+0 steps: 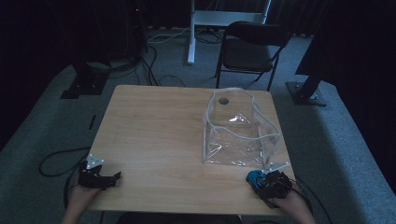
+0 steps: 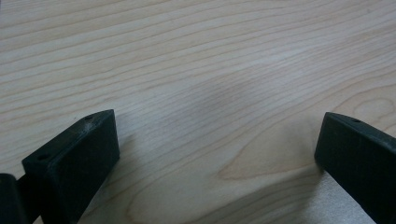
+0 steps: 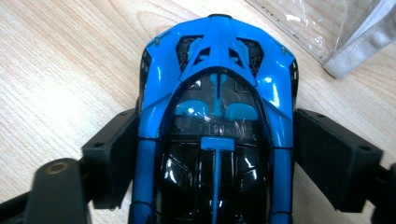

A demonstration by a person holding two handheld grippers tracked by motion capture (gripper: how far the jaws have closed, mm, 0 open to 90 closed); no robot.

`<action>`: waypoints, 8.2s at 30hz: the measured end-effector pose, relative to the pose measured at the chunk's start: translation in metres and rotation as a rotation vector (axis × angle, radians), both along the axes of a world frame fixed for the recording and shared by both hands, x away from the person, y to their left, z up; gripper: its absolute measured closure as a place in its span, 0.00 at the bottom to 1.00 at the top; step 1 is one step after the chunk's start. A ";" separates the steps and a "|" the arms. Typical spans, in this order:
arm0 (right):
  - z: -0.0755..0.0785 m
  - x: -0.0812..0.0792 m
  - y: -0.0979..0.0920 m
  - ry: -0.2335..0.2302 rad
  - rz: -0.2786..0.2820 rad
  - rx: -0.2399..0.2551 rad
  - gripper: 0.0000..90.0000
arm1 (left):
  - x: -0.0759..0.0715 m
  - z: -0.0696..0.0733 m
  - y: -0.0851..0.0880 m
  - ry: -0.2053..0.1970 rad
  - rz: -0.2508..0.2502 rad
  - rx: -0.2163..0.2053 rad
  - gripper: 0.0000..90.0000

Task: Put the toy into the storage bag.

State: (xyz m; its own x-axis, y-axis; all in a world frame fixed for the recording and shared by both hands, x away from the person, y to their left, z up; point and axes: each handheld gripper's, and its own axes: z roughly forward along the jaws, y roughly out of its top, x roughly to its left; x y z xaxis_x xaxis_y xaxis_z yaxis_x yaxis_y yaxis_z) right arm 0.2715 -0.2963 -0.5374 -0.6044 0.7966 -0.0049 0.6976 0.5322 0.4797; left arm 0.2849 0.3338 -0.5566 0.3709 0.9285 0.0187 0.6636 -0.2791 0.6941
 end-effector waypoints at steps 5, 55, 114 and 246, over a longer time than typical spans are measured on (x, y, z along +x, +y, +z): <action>0.003 0.000 0.005 0.019 -0.028 -0.014 0.27 | 0.000 0.000 -0.001 0.002 0.014 0.003 0.00; 0.129 -0.018 -0.001 -0.262 -0.009 0.346 0.29 | 0.006 0.000 -0.003 0.002 0.009 0.001 0.00; 0.236 0.103 0.034 -0.299 0.165 0.232 0.29 | 0.009 0.000 -0.005 0.000 0.006 -0.001 0.00; 0.090 0.186 0.137 0.345 0.551 -0.634 0.29 | 0.008 0.000 -0.005 0.001 -0.023 0.001 0.00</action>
